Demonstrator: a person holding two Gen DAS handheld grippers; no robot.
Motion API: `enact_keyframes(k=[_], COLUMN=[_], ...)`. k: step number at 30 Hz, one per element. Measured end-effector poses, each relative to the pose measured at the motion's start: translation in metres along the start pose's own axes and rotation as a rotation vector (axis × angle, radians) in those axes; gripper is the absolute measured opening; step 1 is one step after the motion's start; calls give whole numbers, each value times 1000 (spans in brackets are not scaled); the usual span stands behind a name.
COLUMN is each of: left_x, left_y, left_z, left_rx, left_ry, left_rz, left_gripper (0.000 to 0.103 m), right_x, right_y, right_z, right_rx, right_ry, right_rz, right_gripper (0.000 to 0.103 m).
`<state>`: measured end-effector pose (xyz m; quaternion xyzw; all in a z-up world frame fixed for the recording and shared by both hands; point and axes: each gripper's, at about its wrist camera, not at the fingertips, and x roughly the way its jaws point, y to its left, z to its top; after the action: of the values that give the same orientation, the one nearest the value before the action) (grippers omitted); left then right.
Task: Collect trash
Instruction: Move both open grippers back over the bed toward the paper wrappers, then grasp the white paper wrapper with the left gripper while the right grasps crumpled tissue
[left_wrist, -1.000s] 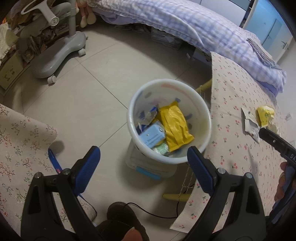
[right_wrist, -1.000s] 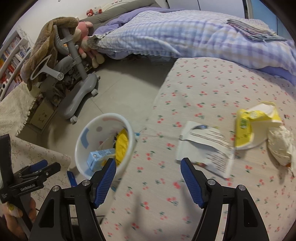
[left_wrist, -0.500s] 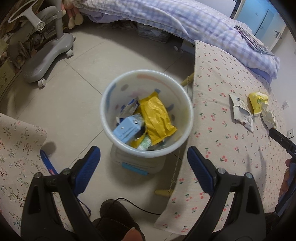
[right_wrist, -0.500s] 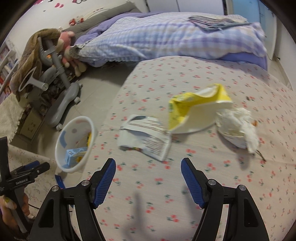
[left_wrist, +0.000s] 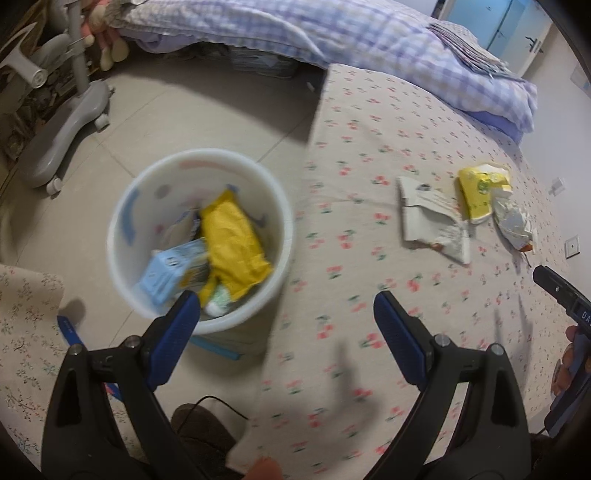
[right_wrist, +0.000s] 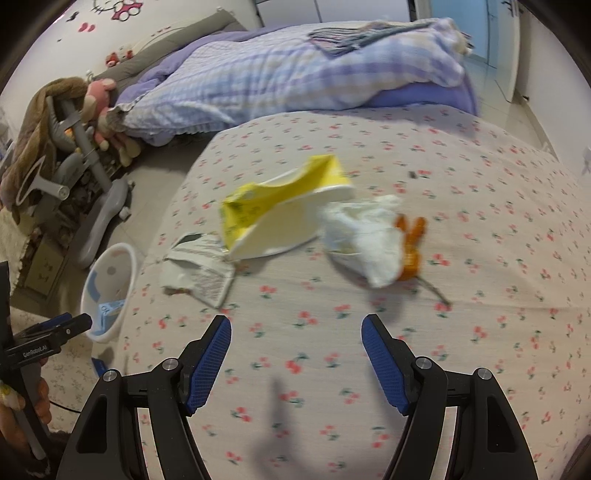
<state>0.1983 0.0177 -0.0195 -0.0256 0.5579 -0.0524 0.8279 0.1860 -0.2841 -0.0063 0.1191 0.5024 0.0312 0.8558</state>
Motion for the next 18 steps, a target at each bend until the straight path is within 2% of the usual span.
enact_keyframes(k=[11, 18], left_x=[25, 39], left_y=[-68, -95], left_z=[22, 39], left_rx=[24, 9], left_ry=[11, -34], left_rz=[-73, -137], left_gripper=[95, 94], right_x=[-14, -13], right_y=[-49, -69], right_z=[8, 17], right_rx=[61, 111], right_ry=[-22, -32], right_rz=[-63, -78], right_gripper=[75, 76])
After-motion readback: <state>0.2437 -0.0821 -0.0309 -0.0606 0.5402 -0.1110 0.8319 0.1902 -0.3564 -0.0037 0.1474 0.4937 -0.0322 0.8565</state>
